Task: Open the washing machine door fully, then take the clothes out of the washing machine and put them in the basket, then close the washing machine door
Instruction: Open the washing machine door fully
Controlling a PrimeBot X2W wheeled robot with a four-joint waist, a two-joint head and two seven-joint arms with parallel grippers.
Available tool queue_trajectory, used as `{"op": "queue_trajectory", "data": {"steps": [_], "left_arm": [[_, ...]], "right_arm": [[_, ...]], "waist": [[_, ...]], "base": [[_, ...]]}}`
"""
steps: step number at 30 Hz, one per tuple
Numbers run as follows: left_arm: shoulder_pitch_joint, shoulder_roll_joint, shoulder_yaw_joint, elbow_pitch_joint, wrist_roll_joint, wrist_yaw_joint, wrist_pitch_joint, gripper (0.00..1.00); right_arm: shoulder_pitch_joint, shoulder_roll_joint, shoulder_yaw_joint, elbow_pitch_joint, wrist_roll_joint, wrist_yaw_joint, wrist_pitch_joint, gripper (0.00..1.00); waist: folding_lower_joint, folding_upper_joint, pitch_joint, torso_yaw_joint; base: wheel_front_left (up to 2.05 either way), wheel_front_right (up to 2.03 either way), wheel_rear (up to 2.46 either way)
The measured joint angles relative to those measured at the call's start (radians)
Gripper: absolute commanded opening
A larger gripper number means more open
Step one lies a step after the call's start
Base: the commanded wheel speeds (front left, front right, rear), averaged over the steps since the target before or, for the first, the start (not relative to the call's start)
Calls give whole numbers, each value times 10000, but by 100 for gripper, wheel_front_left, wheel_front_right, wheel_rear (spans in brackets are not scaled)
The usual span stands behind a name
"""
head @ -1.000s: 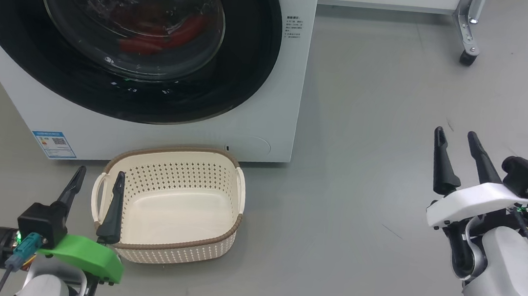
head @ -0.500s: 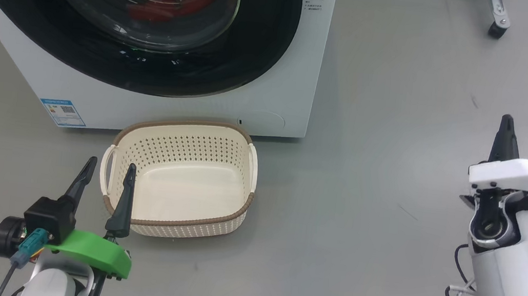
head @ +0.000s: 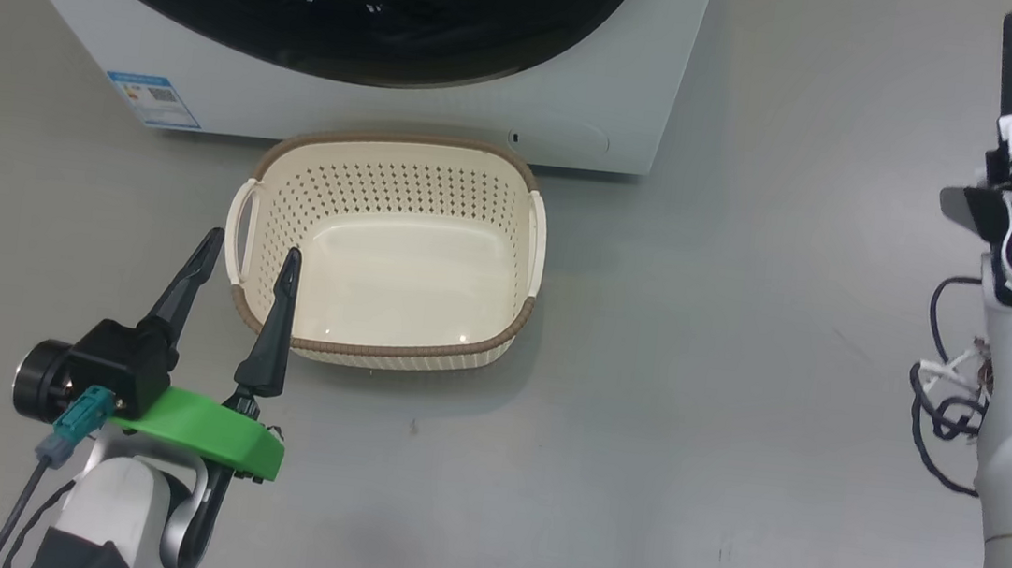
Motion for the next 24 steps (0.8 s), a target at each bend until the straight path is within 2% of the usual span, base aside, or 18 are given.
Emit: {"op": "queue_trajectory", "data": {"steps": [10,24], "left_arm": [[-777,-33,-291,-477,-424,-12,0,100],[-1579,-79,-955,-915,-1336,-13,0,100]], "right_arm": [[-2211,-71,8,-422,1156,-29,1975,0],[-4860,-357,564,-479,1521,-1091,3850,0]], "waist": [[1,0,1323,560],[1,0,2987,1265]], "base": [[0,0,0],[0,0,0]]}}
